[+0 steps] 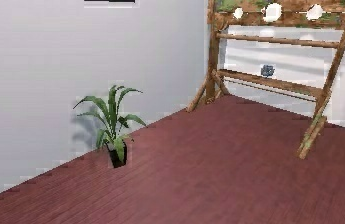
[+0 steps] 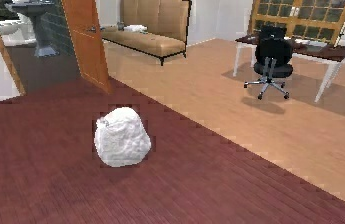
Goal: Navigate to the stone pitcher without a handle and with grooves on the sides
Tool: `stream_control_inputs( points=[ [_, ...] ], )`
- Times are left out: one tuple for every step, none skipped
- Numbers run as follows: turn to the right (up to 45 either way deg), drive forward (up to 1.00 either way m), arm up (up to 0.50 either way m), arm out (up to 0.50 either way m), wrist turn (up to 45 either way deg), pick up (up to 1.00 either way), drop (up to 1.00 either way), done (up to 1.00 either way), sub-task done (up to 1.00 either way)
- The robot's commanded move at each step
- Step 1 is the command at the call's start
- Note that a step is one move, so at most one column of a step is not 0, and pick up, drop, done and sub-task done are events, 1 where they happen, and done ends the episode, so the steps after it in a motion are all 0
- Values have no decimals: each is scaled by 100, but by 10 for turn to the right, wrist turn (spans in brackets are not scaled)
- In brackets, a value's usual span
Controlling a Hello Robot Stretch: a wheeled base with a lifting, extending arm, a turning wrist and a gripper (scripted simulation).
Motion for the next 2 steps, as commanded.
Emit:
stream_control_inputs(
  points=[
    [-450,0,0,0,0,0,0,0,0],
    [-240,0,0,0,0,0,0,0,0]
  ],
)
